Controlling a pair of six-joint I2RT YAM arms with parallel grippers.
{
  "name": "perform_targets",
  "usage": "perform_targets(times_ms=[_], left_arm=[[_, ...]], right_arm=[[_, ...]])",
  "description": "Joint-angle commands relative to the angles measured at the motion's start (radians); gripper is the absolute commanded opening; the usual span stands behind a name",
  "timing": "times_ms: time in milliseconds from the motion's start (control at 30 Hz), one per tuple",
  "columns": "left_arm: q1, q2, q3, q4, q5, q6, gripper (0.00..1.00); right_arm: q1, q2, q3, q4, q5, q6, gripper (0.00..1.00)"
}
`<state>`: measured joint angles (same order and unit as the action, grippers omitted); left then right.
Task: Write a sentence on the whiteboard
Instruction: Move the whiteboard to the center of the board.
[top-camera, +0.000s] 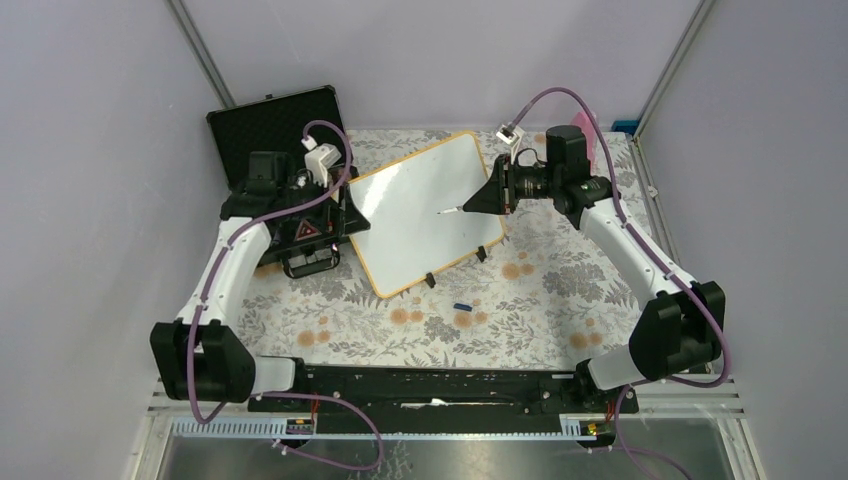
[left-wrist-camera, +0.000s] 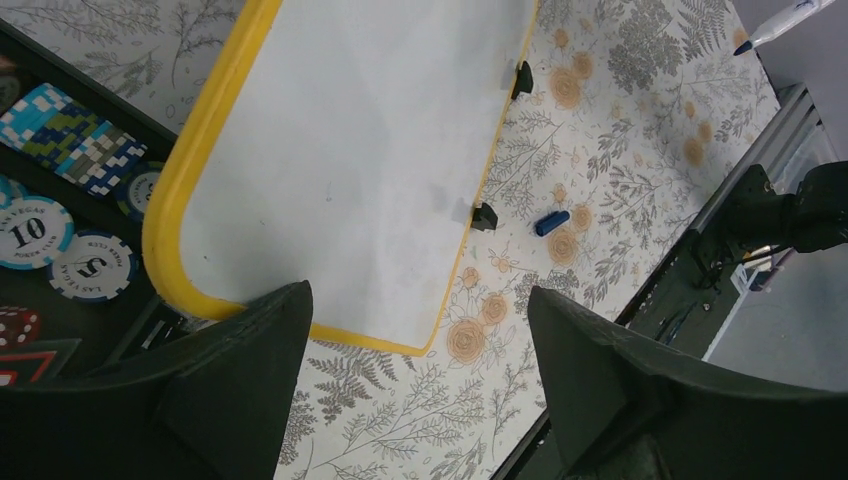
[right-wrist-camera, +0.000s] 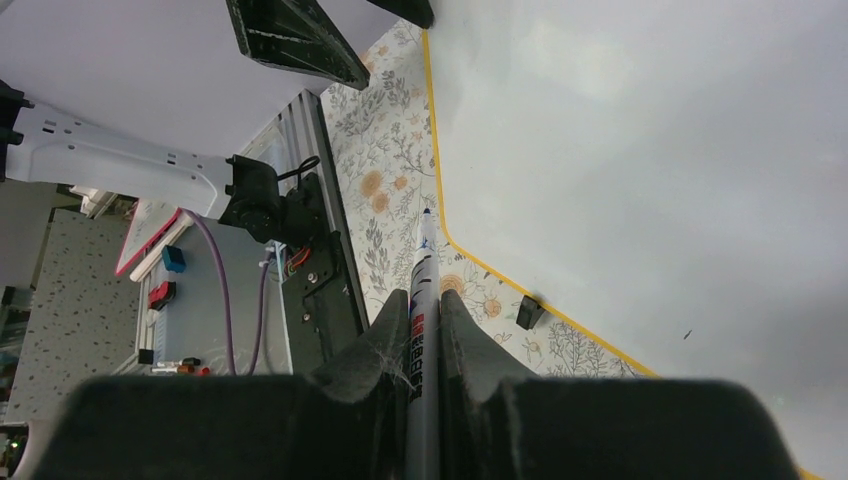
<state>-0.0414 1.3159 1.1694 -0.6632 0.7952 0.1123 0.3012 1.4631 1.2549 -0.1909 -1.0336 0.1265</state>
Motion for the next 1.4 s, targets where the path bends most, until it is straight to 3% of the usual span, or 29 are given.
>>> perform_targets(times_ms=[0,300,533,833,1367], left_arm=[[0.019,-0.071,0.059,-0.009,-0.039,-0.012,0.85],[0.229,-0.093,0.051,-0.103,-0.002,0.048,0.81],[0.232,-0.055,0.030,-0.099,-0.014,0.090,0.79],[0.231,0.011,0.042,-0.044,0.094,0.119,0.70],[0.187,0.158,0.133,0.032,0.174,0.088,0.38]], right_arm=[[0.014,-0.036,0.014,0.013,-0.028,-0.022,0.00],[0.054,-0.023,0.053,-0.045,-0.013,-0.072,0.00],[0.084,-0.007,0.071,-0.047,0.000,-0.076,0.00],[0.136,0.047,0.132,-0.103,0.024,-0.159,0.00],[0.169,0.106,0.190,-0.096,0.062,-0.187,0.00]])
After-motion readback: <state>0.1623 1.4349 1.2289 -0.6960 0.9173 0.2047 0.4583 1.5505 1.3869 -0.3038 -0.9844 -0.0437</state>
